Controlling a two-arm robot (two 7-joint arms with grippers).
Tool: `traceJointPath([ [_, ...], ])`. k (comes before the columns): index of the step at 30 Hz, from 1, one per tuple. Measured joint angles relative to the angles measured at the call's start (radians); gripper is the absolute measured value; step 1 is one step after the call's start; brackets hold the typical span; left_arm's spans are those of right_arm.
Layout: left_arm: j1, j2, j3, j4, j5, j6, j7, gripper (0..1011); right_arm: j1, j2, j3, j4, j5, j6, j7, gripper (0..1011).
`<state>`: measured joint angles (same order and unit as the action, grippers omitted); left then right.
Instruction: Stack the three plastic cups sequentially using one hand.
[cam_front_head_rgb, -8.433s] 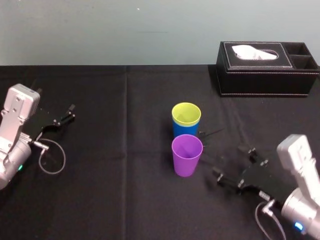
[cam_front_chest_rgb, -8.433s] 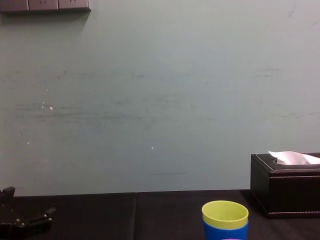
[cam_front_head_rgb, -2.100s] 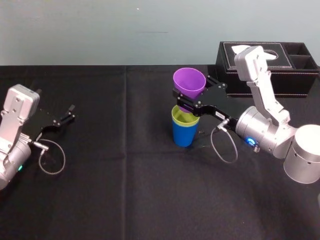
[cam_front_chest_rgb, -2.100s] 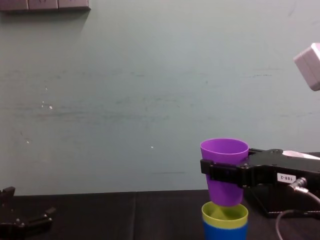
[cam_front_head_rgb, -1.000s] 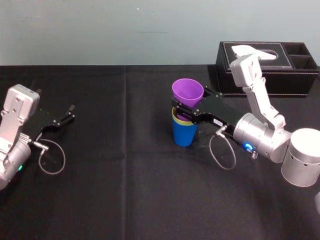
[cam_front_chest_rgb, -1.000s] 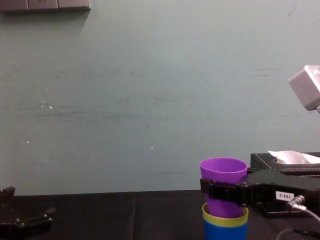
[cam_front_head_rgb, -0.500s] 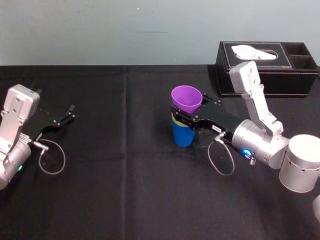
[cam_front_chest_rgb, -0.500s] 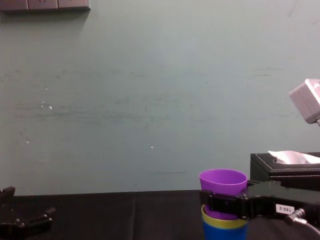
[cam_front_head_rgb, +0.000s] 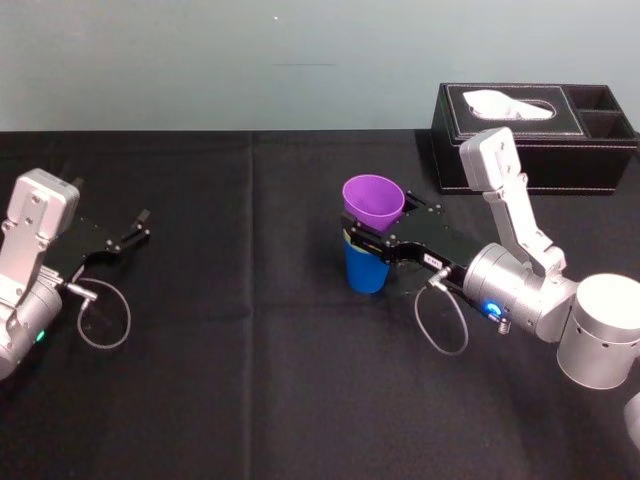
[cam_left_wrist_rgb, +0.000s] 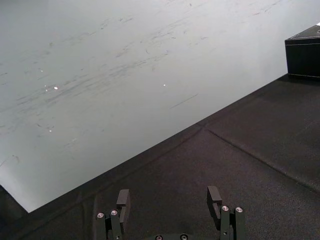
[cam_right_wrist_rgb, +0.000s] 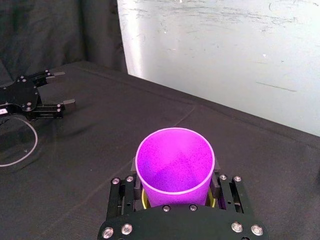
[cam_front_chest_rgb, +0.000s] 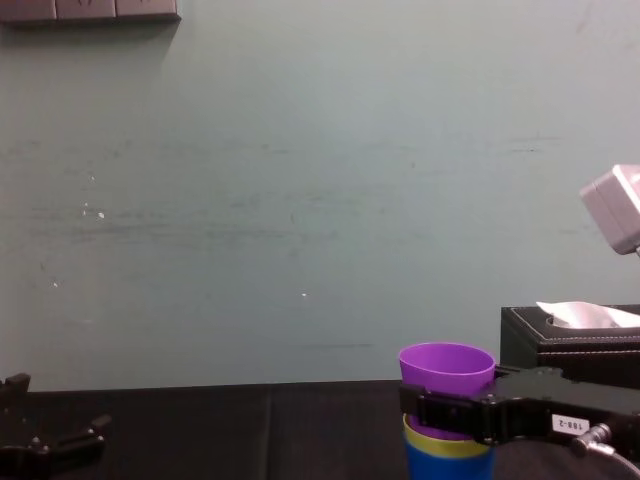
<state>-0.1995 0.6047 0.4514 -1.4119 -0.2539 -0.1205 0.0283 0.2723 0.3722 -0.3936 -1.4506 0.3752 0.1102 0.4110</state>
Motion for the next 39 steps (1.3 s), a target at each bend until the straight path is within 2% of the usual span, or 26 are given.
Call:
traceJointPath([
  [3,0.0,0.0,0.0,0.0,0.0,0.0,0.0,1011,0.0,0.0,0.0,-0.001,0.0,0.0,0.0,754],
  [13,0.0,0.0,0.0,0.0,0.0,0.0,0.0,1011,0.0,0.0,0.001,-0.002,-0.001,0.002,0.0,997],
  [19,0.0,0.0,0.0,0.0,0.0,0.0,0.0,1011,0.0,0.0,0.001,-0.003,-0.002,0.002,-0.001,1003],
  [24,0.0,0.0,0.0,0.0,0.0,0.0,0.0,1011,-0.026,0.009,0.022,-0.042,0.003,-0.015,-0.016,1003],
  [29,0.0,0.0,0.0,0.0,0.0,0.0,0.0,1011,-0.095,0.016,0.074,-0.121,-0.017,-0.038,-0.104,1003],
  [30,0.0,0.0,0.0,0.0,0.0,0.0,0.0,1011,-0.095,0.016,0.074,-0.121,-0.017,-0.038,-0.104,1003],
  [33,0.0,0.0,0.0,0.0,0.0,0.0,0.0,1011,-0.13,0.008,0.106,-0.15,-0.038,-0.046,-0.159,1003],
  [39,0.0,0.0,0.0,0.0,0.0,0.0,0.0,1011,-0.187,-0.033,0.158,-0.176,-0.121,-0.045,-0.331,1003],
])
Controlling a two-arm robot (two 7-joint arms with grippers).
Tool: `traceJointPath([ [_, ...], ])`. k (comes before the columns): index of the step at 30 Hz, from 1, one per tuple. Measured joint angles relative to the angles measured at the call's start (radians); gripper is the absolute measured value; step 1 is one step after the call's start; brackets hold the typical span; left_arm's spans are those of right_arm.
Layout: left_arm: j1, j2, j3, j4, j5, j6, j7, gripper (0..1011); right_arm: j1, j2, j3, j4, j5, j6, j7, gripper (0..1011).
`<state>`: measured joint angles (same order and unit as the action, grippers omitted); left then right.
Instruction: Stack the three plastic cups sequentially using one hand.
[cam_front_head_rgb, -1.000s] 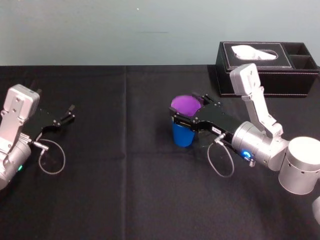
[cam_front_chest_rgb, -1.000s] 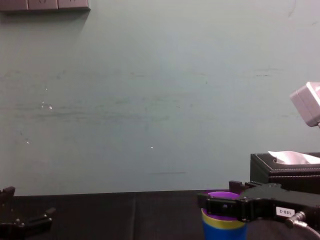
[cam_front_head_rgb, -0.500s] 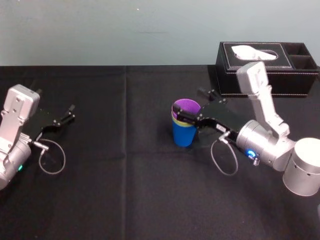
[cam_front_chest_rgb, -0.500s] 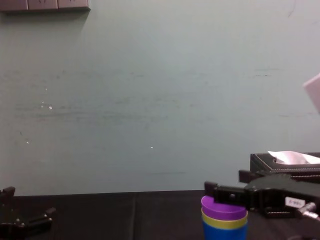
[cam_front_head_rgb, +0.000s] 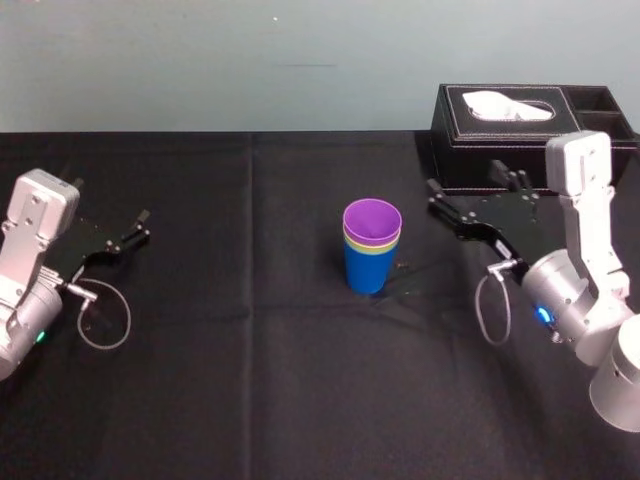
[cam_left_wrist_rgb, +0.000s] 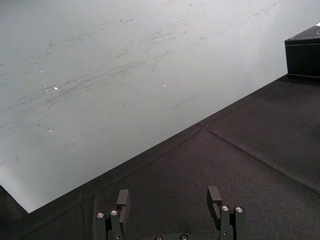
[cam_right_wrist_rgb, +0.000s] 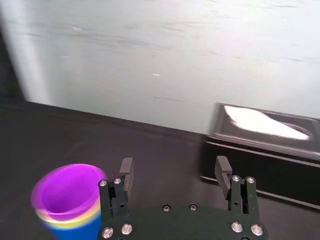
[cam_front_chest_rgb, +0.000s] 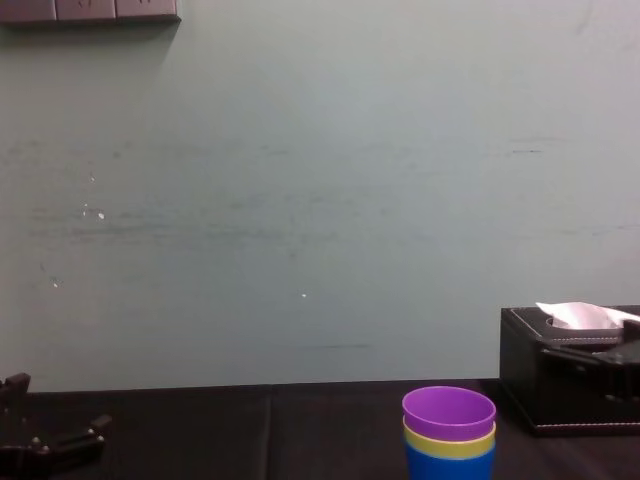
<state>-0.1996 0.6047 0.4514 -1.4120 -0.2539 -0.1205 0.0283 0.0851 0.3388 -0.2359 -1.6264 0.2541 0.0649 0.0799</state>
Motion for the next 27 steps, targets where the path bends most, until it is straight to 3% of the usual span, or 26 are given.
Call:
traceJointPath([
  [4,0.0,0.0,0.0,0.0,0.0,0.0,0.0,1011,-0.021,-0.032,0.014,0.009,-0.068,0.015,-0.101,1003],
  [10,0.0,0.0,0.0,0.0,0.0,0.0,0.0,1011,-0.02,-0.06,0.01,0.061,-0.122,0.023,-0.146,1003],
  [16,0.0,0.0,0.0,0.0,0.0,0.0,0.0,1011,-0.001,-0.082,-0.001,0.113,-0.16,0.035,-0.154,1003],
  [21,0.0,0.0,0.0,0.0,0.0,0.0,0.0,1012,0.011,-0.084,0.004,0.139,-0.14,0.033,-0.1,1003],
  [27,0.0,0.0,0.0,0.0,0.0,0.0,0.0,1012,0.01,-0.084,0.002,0.136,-0.144,0.033,-0.108,1003],
])
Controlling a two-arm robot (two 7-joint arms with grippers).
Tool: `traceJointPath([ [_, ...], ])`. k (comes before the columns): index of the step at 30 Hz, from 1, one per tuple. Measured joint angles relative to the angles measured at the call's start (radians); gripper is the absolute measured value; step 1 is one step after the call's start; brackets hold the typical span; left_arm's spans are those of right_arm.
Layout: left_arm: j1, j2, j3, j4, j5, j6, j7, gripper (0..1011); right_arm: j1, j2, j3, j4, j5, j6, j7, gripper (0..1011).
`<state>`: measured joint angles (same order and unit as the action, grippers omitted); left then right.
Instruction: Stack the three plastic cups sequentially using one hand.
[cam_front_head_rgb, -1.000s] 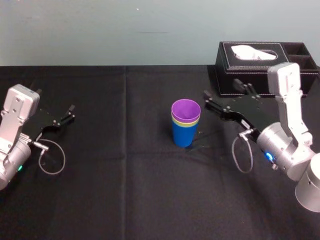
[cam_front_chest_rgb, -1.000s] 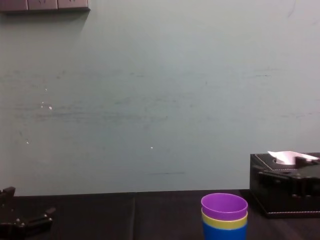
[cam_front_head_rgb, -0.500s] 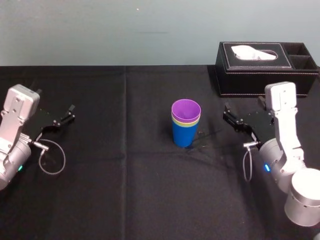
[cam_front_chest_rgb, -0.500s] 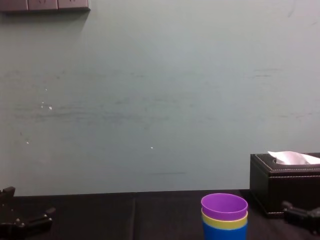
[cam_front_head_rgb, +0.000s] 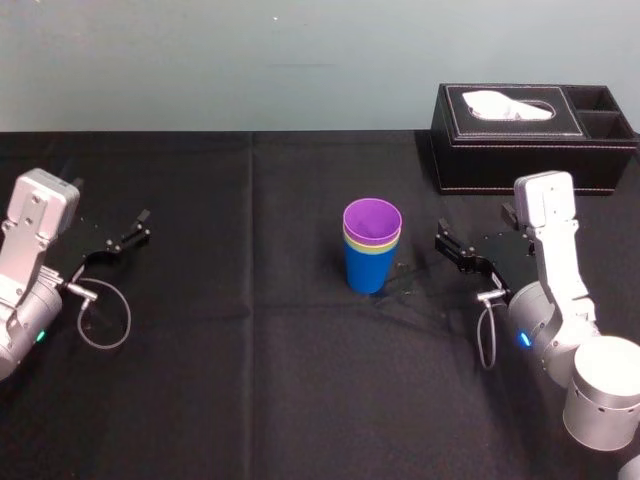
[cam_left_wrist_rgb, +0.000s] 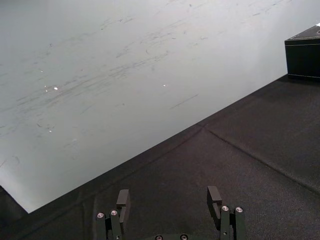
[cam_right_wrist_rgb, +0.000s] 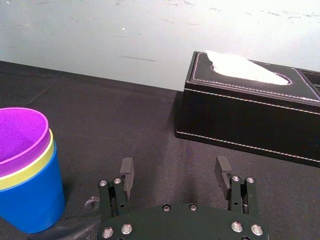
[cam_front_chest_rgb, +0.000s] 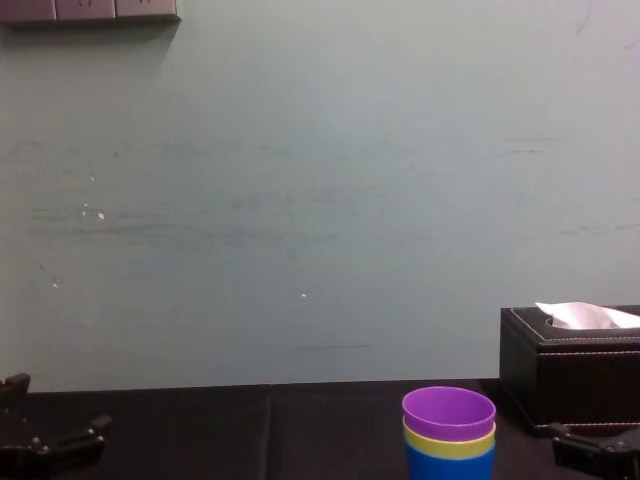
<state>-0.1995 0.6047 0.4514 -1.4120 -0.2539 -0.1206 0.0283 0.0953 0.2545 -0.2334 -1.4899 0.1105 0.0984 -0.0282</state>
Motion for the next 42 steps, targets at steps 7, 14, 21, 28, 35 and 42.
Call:
traceJointPath([
  [7,0.0,0.0,0.0,0.0,0.0,0.0,0.0,1011,-0.001,0.0,-0.001,-0.002,-0.003,0.0,-0.007,1003],
  [14,0.0,0.0,0.0,0.0,0.0,0.0,0.0,1011,-0.001,0.0,-0.002,-0.004,-0.006,0.001,-0.01,1003],
  [21,0.0,0.0,0.0,0.0,0.0,0.0,0.0,1011,-0.002,0.0,-0.003,-0.005,-0.007,0.001,-0.013,1003],
  [28,0.0,0.0,0.0,0.0,0.0,0.0,0.0,1011,-0.002,0.0,-0.003,-0.006,-0.008,0.002,-0.014,1003],
  [35,0.0,0.0,0.0,0.0,0.0,0.0,0.0,1011,-0.002,0.0,-0.003,-0.006,-0.008,0.002,-0.015,1003],
  [42,0.0,0.0,0.0,0.0,0.0,0.0,0.0,1011,-0.002,0.0,-0.003,-0.006,-0.009,0.002,-0.015,1002],
])
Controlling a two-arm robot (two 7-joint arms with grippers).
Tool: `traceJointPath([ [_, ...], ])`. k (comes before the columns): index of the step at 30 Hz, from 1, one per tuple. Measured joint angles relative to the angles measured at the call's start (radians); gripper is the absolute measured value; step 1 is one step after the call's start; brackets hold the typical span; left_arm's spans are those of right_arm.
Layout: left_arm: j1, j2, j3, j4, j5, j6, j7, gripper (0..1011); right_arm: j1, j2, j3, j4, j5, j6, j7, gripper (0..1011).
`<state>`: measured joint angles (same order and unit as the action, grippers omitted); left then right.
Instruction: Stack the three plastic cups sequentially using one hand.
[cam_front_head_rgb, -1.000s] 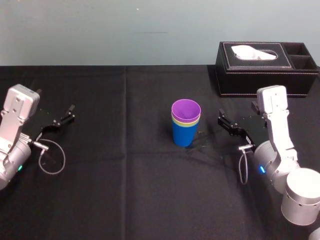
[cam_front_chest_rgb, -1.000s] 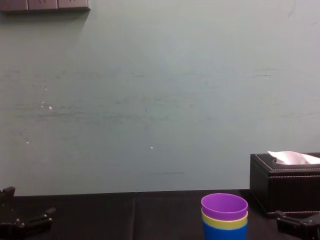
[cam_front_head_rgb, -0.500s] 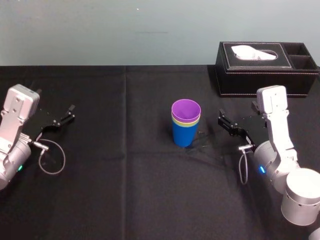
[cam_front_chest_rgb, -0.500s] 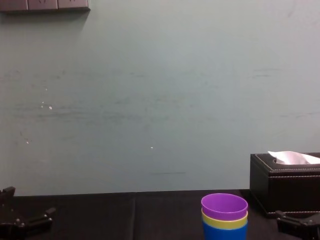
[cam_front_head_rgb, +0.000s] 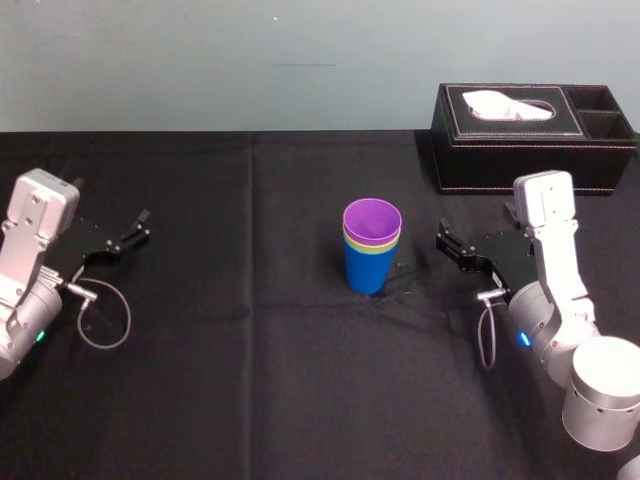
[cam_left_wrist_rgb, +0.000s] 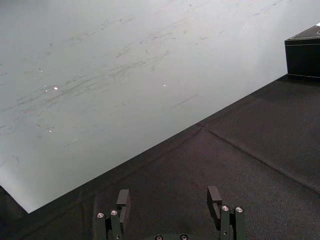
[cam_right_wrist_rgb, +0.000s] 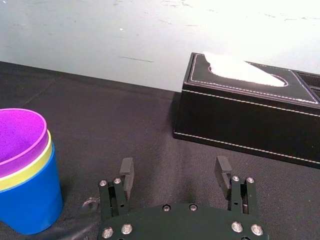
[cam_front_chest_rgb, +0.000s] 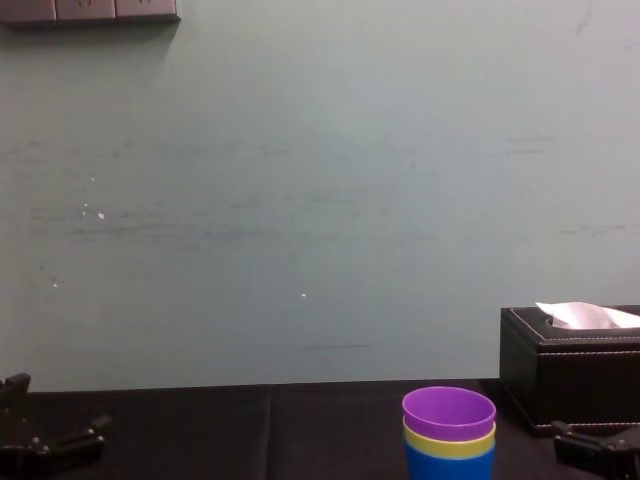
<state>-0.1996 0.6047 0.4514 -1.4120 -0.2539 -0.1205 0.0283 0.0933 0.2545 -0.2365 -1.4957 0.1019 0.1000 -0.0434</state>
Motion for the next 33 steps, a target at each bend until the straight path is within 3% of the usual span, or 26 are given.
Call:
traceJointPath([
  [33,0.0,0.0,0.0,0.0,0.0,0.0,0.0,1011,0.0,0.0,0.0,0.0,0.0,0.0,0.0,1002],
])
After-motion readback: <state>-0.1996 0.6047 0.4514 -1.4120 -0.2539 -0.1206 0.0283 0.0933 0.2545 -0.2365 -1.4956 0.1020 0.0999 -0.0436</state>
